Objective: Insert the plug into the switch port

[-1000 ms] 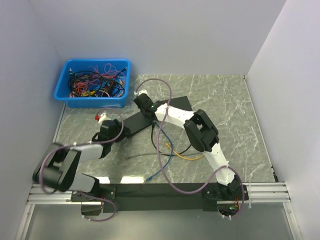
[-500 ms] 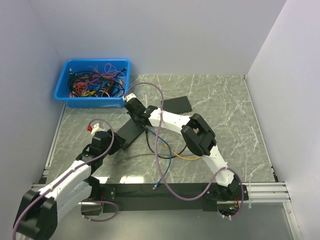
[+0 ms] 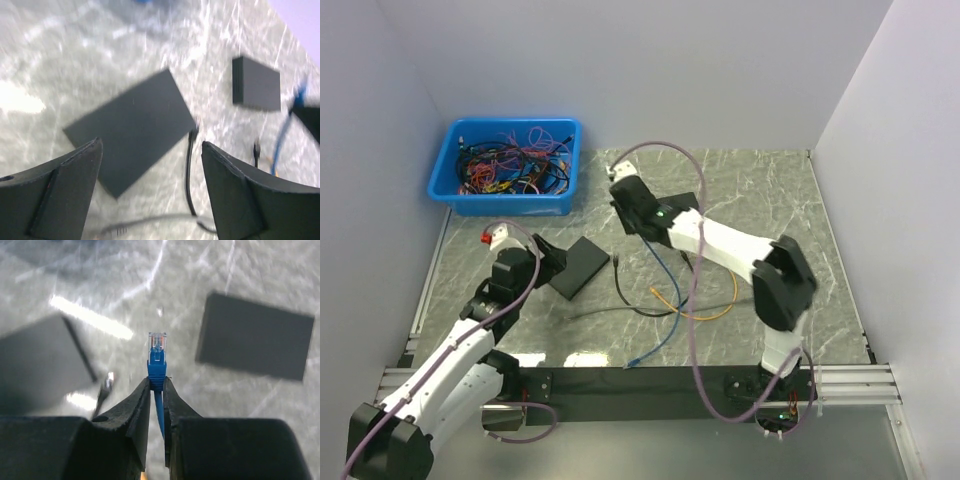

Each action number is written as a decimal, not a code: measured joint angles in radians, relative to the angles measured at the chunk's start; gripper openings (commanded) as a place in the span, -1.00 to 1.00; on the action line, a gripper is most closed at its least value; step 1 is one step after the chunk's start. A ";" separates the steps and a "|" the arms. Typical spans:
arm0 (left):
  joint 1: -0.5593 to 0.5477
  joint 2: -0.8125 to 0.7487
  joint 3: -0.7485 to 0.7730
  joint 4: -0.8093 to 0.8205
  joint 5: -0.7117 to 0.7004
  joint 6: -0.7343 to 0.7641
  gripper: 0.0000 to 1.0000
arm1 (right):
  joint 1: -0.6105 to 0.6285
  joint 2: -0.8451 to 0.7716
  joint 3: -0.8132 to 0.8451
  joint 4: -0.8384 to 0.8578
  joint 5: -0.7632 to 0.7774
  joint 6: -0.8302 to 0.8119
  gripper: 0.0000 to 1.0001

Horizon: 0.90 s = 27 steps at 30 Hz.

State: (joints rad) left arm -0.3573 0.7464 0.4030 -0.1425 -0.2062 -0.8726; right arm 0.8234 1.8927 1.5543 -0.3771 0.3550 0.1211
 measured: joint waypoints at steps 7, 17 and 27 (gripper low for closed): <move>0.052 0.090 0.041 0.093 -0.097 0.051 0.99 | 0.082 -0.180 -0.292 0.055 -0.097 0.099 -1.00; 0.121 0.270 -0.045 0.409 -0.070 0.110 0.99 | 0.225 -0.045 -0.323 0.089 -0.200 0.142 -1.00; 0.192 0.626 -0.011 0.592 0.153 0.087 0.99 | 0.222 0.058 -0.270 0.103 -0.306 0.153 -1.00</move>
State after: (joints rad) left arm -0.1650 1.3720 0.3920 0.4500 -0.0532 -0.7860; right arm 1.0454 1.9503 1.2842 -0.2741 0.0494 0.2741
